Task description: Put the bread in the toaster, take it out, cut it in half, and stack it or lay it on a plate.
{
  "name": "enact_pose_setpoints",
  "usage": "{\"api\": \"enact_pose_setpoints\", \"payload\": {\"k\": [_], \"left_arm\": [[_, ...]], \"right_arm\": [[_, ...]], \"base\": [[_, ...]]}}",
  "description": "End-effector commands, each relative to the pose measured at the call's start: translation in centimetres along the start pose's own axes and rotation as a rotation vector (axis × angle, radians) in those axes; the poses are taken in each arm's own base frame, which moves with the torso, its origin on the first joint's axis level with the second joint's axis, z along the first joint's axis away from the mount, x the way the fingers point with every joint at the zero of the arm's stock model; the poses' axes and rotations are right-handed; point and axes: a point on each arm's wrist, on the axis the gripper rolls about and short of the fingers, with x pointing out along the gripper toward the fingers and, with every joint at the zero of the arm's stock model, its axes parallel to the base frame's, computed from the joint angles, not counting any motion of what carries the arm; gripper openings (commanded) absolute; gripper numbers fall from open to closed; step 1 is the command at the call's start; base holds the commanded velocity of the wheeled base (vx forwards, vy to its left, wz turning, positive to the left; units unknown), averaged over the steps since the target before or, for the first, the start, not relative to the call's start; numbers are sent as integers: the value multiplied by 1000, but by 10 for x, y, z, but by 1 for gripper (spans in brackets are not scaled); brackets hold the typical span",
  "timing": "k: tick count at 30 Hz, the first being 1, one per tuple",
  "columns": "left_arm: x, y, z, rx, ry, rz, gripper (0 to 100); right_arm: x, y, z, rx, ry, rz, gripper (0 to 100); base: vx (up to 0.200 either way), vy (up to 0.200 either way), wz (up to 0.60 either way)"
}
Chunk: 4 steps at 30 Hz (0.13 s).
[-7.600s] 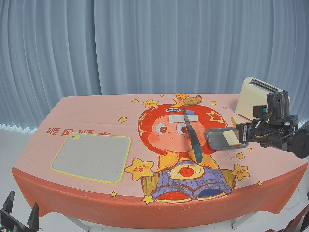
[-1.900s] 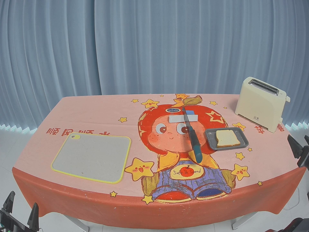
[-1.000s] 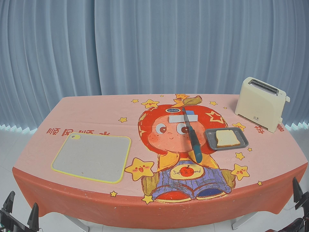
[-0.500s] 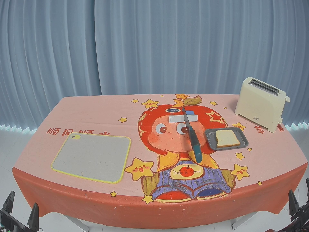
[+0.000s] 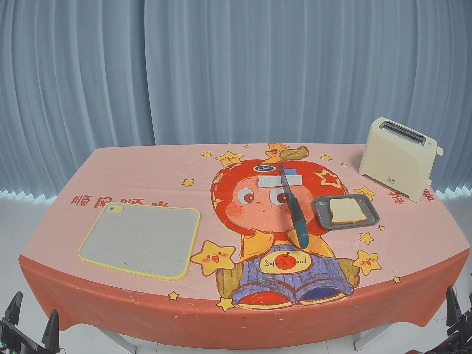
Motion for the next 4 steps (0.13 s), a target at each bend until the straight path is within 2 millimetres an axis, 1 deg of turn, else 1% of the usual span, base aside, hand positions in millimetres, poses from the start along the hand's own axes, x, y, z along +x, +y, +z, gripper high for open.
{"api": "enact_pose_setpoints", "payload": {"k": [1,4], "left_arm": [[0,0,-5,0,6,1,100],[0,0,-5,0,6,1,100]], "right_arm": [[0,0,-5,0,1,0,100],[0,0,-5,2,1,2,100]], "base": [[0,0,0],[0,0,0]]}}
